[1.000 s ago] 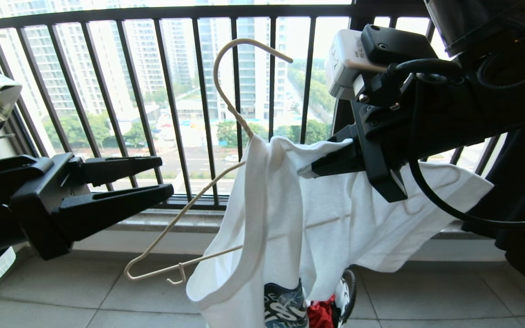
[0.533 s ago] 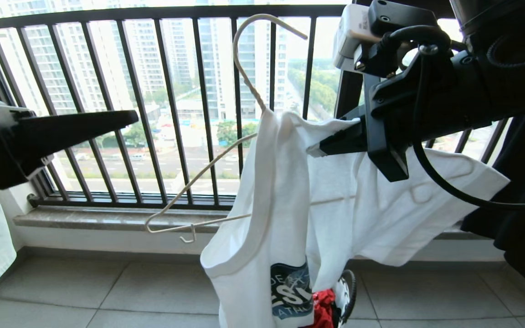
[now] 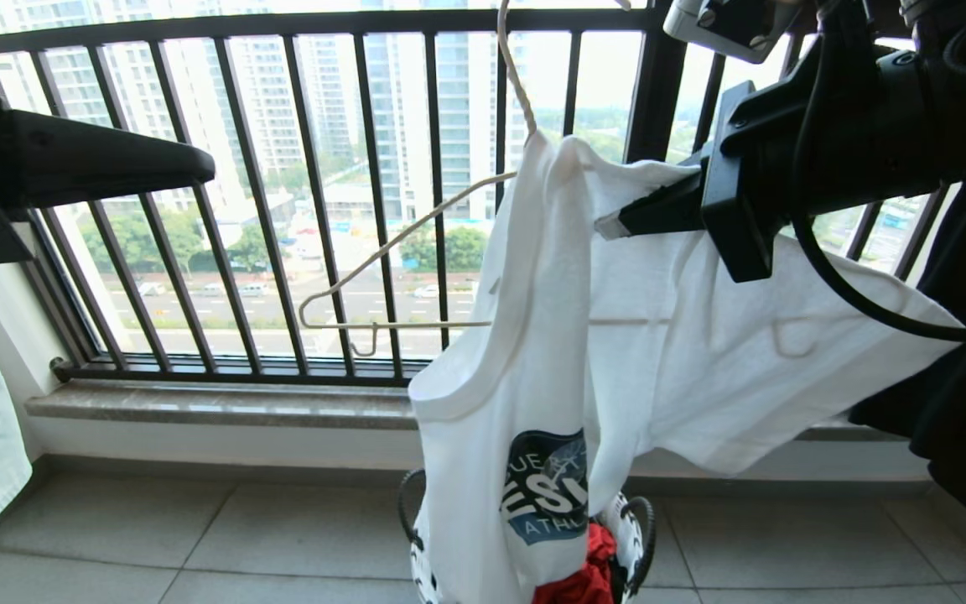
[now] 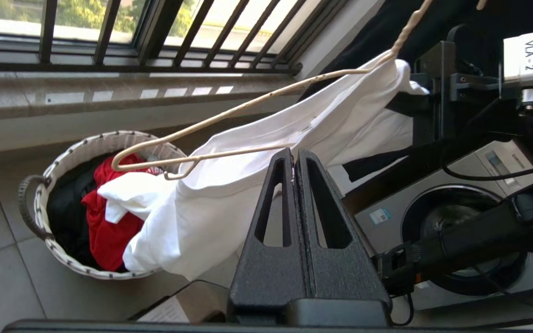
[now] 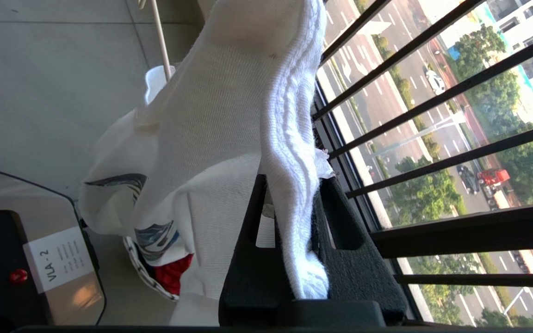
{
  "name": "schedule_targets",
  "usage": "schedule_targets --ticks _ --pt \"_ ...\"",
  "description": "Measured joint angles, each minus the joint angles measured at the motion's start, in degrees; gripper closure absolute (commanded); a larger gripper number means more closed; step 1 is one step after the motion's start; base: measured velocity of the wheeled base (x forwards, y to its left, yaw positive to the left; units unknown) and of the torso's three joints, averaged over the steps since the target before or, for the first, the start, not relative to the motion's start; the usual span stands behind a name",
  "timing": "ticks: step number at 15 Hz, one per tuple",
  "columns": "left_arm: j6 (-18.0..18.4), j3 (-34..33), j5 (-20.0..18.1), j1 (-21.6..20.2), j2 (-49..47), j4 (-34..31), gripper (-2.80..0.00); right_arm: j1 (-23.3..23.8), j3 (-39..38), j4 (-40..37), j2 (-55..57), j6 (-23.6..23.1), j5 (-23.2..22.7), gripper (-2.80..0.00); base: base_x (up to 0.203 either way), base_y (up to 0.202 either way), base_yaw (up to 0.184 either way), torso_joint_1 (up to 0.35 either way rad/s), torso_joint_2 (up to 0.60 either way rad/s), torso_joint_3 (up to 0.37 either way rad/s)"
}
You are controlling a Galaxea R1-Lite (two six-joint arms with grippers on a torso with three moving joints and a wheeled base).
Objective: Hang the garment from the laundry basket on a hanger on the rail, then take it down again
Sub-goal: Hang the clothes on the clothes rack
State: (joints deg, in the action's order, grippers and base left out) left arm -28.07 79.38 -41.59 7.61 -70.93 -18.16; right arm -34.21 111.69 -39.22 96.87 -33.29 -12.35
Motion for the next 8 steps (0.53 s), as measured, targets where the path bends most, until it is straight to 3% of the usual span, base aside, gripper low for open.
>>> schedule_targets --ticks 2,8 --pt "-0.3 2.1 0.0 0.5 -2.9 -4.3 0.00 0.5 0.0 0.3 -0.1 0.0 1.6 0.00 0.000 0.000 0.000 0.000 0.00 0.000" --pt "-1.3 1.7 1.3 6.0 -9.5 -4.5 0.00 2.4 0.0 8.4 2.1 3.5 4.1 0.00 0.000 0.000 0.000 0.000 0.00 0.000"
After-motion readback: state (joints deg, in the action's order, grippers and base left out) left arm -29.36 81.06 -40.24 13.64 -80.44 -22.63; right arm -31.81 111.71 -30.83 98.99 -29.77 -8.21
